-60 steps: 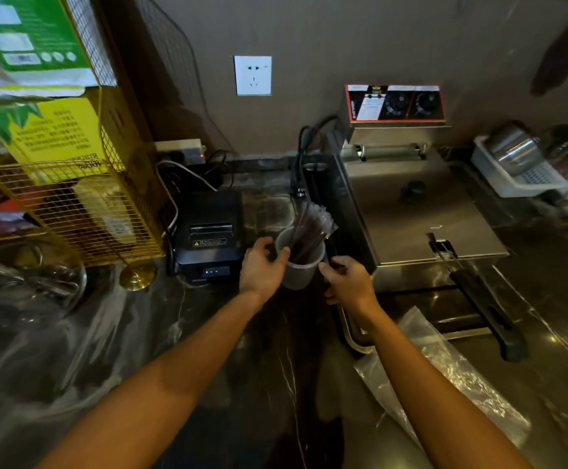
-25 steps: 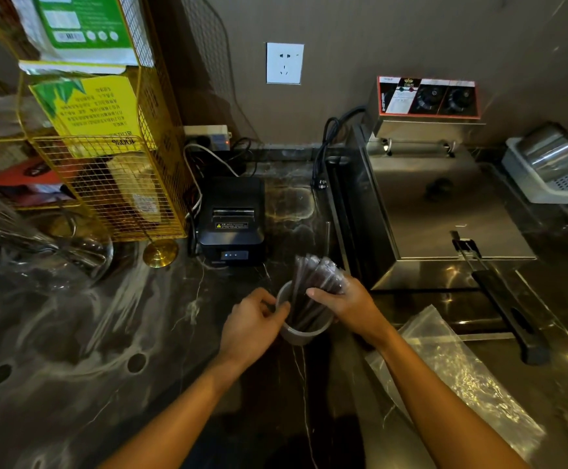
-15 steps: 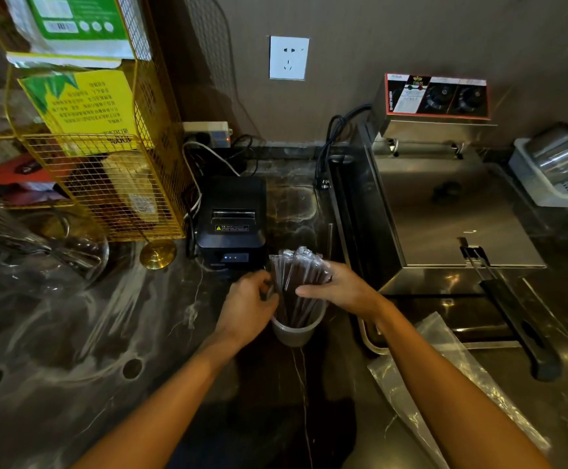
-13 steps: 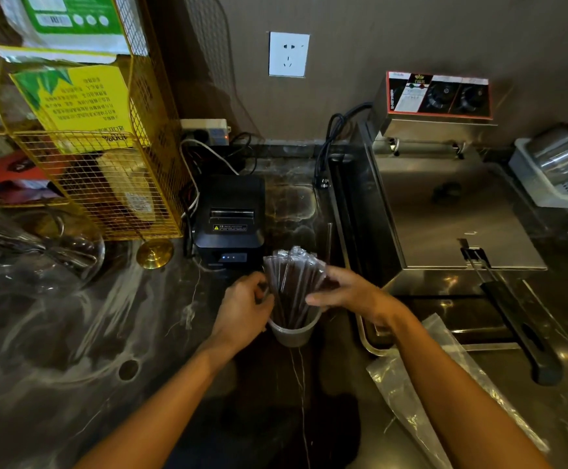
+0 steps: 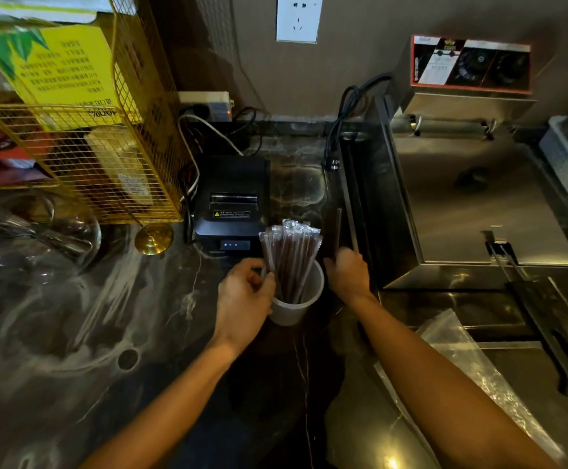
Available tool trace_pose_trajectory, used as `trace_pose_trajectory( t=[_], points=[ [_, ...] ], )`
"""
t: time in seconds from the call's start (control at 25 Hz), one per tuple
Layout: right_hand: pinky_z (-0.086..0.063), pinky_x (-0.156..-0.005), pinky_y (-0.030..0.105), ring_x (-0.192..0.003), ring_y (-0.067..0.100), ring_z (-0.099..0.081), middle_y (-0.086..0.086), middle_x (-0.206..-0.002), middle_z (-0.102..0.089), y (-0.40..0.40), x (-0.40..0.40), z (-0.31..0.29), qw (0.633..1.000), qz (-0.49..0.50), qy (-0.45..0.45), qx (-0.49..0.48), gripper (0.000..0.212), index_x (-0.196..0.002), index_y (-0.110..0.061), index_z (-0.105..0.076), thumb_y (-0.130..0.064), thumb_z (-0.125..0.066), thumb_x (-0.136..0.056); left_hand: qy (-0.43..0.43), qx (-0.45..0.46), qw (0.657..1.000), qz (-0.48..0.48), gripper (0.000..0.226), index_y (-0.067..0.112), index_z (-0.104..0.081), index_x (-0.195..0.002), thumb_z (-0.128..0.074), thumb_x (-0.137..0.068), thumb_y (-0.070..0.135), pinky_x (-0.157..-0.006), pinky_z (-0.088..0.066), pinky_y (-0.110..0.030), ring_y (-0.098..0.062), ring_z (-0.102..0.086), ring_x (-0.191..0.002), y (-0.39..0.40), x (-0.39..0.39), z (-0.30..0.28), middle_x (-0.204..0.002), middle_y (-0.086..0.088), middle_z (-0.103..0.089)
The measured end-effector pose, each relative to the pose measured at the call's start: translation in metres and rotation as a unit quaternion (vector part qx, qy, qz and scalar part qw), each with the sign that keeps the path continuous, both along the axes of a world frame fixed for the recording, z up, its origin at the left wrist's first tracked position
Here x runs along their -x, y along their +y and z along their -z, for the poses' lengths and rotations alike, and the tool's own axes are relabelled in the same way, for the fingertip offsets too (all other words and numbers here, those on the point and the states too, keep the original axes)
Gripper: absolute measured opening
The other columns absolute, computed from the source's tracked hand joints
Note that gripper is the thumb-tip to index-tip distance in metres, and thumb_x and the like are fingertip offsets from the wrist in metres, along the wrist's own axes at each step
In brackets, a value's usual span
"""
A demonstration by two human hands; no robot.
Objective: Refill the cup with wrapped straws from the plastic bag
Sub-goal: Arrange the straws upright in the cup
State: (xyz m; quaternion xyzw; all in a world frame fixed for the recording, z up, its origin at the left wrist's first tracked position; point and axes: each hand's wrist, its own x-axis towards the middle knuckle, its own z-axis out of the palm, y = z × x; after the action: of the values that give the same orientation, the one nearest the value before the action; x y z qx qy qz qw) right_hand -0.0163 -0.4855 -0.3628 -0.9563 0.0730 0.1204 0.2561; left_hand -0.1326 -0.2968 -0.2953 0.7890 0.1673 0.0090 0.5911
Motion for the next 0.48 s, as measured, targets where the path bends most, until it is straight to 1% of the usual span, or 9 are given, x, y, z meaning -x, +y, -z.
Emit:
trace_pose_trajectory(
  t=[0.12,0.2,0.28,0.36,0.4,0.48],
  points=[
    [-0.046,-0.072,0.030,-0.100,0.029,-0.070,0.013,-0.107,-0.070,0.008,-0.003,0.001,0.998,-0.028,-0.002,0.054,0.014,-0.108,-0.006,-0.066,-0.016,-0.060,-0.101,0.006,0.008,1.000,-0.006,0.015,0.029,-0.064,-0.108,-0.065,-0.099,0.018,-0.053,-0.062,-0.033,-0.029,-0.072,-0.066,0.000,0.000,0.005,-0.078,-0.012,-0.069],
    [-0.047,-0.074,0.031,-0.103,0.029,-0.069,0.012,-0.109,-0.069,0.011,-0.007,0.000,0.997,-0.033,0.010,0.071,0.017,-0.113,-0.005,-0.065,-0.016,-0.063,-0.100,0.022,0.021,1.000,-0.006,0.016,0.022,-0.065,-0.114,-0.065,-0.099,0.017,-0.052,-0.060,-0.026,-0.025,-0.072,-0.067,0.002,-0.001,0.008,-0.081,-0.014,-0.069],
    [-0.049,-0.074,0.030,-0.100,0.028,-0.070,0.010,-0.108,-0.069,0.010,-0.010,0.000,0.997,-0.034,0.032,0.069,0.020,-0.112,-0.007,-0.065,-0.019,-0.069,-0.097,0.034,0.028,0.999,0.002,0.020,0.020,-0.064,-0.119,-0.064,-0.099,0.017,-0.054,-0.059,-0.024,-0.018,-0.070,-0.066,0.004,-0.001,0.010,-0.084,-0.016,-0.069],
    [-0.056,-0.072,0.033,-0.089,0.027,-0.071,0.010,-0.100,-0.071,0.006,-0.012,0.003,0.996,-0.031,0.072,0.048,0.015,-0.097,-0.011,-0.065,-0.023,-0.073,-0.093,0.040,0.033,0.999,0.007,0.023,0.019,-0.063,-0.122,-0.064,-0.099,0.016,-0.055,-0.060,-0.025,-0.016,-0.069,-0.065,0.005,-0.001,0.010,-0.085,-0.017,-0.069],
    [-0.057,-0.069,0.033,-0.082,0.026,-0.070,0.009,-0.093,-0.070,0.002,-0.010,0.002,0.995,-0.026,0.090,0.027,0.017,-0.087,-0.013,-0.062,-0.024,-0.074,-0.092,0.041,0.038,0.998,0.008,0.023,0.019,-0.063,-0.122,-0.064,-0.099,0.016,-0.056,-0.060,-0.025,-0.015,-0.069,-0.064,0.004,-0.001,0.009,-0.084,-0.019,-0.069],
    [-0.052,-0.057,0.026,-0.067,0.021,-0.069,0.007,-0.077,-0.068,-0.006,-0.007,-0.006,0.994,-0.012,0.098,-0.036,0.024,-0.076,-0.016,-0.058,-0.022,-0.072,-0.094,0.040,0.050,0.998,0.009,0.020,0.018,-0.062,-0.119,-0.063,-0.100,0.014,-0.057,-0.061,-0.026,-0.014,-0.069,-0.063,0.002,-0.001,0.005,-0.083,-0.022,-0.068]
  ],
)
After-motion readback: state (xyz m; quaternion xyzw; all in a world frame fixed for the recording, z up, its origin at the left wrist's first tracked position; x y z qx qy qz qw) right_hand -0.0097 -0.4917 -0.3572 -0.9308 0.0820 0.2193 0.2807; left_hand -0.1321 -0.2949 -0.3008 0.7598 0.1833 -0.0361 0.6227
